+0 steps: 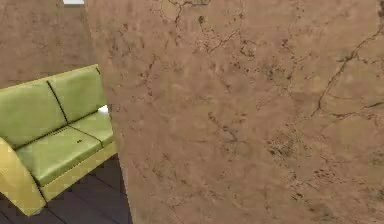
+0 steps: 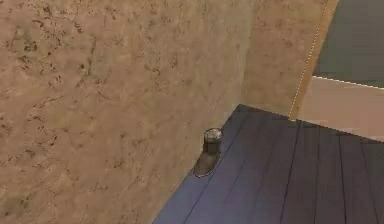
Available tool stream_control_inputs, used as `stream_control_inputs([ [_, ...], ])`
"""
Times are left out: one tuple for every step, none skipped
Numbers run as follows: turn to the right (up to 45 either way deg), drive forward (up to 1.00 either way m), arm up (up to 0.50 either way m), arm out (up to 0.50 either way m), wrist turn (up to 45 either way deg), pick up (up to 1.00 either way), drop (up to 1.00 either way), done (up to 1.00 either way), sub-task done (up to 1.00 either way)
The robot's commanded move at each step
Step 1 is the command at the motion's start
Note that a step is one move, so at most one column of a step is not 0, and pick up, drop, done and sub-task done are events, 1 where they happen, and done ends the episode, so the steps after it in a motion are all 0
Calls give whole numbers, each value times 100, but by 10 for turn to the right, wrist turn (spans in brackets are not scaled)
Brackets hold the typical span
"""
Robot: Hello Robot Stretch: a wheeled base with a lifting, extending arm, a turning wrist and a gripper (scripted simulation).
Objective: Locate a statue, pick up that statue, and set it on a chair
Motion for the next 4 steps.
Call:
stream_control_inputs([
  [-450,0,0,0,0,0,0,0,0],
  [-450,0,0,0,0,0,0,0,0],
  [-450,0,0,0,0,0,0,0,0],
  [-120,0,0,0,0,0,0,0,0],
])
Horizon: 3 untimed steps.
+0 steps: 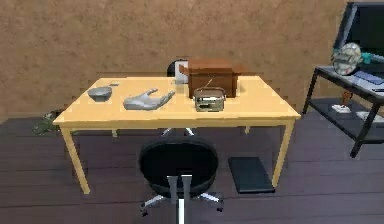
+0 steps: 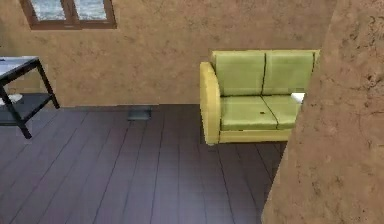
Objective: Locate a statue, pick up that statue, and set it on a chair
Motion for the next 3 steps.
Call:
stream_control_inputs([
  [0,25,0,0,0,0,0,0,0],
  [-450,0,0,0,0,0,0,0,0],
  [-450,0,0,0,0,0,0,0,0],
])
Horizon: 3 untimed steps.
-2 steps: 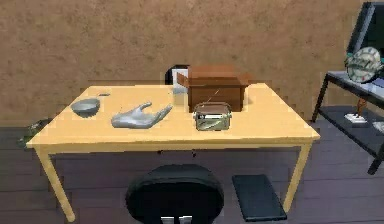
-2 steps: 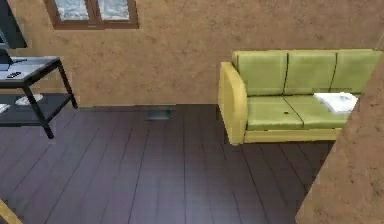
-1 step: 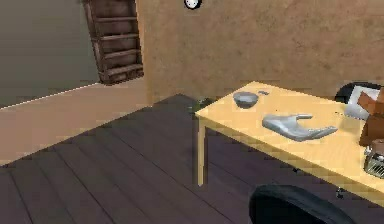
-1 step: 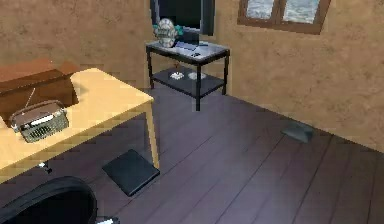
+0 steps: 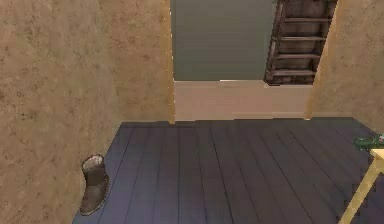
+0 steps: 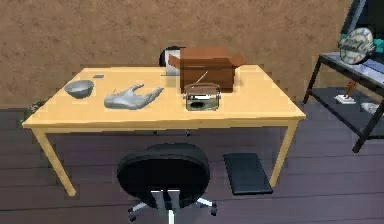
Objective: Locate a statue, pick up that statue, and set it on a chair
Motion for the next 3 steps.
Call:
stream_control_inputs([
  [-120,0,0,0,0,0,0,0,0],
  [450,0,0,0,0,0,0,0,0],
  [0,80,0,0,0,0,0,0,0],
])
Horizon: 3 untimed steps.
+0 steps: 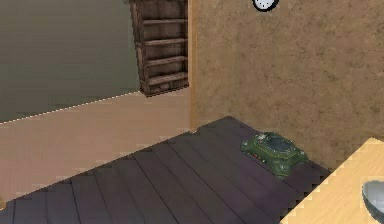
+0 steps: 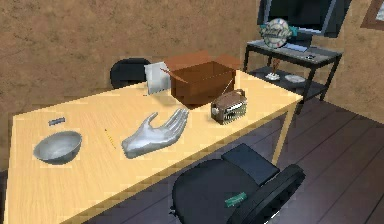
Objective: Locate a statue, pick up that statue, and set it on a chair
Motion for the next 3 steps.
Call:
stream_control_inputs([
  [0,0,50,0,0,0,0,0,0],
  [0,0,32,0,0,0,0,0,0],
  [0,0,0,46,0,0,0,0,0],
])
